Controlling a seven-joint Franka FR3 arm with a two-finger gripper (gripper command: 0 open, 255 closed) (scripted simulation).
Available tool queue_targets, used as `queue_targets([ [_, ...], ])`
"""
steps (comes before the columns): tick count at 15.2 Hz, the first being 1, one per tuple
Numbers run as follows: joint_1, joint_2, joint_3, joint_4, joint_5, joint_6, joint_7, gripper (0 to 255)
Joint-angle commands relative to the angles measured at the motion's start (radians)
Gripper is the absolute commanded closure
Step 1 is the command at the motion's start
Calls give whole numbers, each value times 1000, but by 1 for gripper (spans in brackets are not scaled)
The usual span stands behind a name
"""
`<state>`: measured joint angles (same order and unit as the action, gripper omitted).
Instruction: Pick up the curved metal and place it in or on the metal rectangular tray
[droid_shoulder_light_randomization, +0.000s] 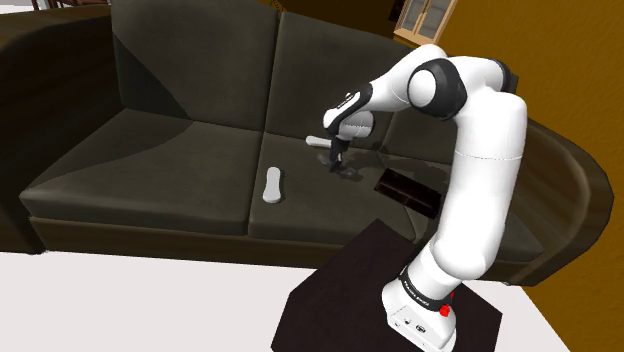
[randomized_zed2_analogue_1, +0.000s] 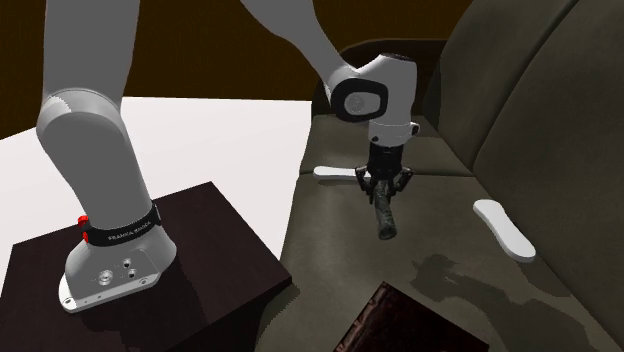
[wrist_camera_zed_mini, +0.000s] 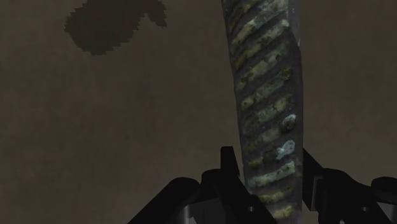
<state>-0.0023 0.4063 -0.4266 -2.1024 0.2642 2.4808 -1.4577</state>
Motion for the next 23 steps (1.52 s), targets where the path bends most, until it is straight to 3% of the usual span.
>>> queue_targets([
  [1, 9, -24, -10, -1, -16, -21, 12, 255],
  [9, 32, -103, -41, 11, -73, -105, 50, 255],
  [23, -156, -209, -163, -154, -89, -45, -266, 255],
])
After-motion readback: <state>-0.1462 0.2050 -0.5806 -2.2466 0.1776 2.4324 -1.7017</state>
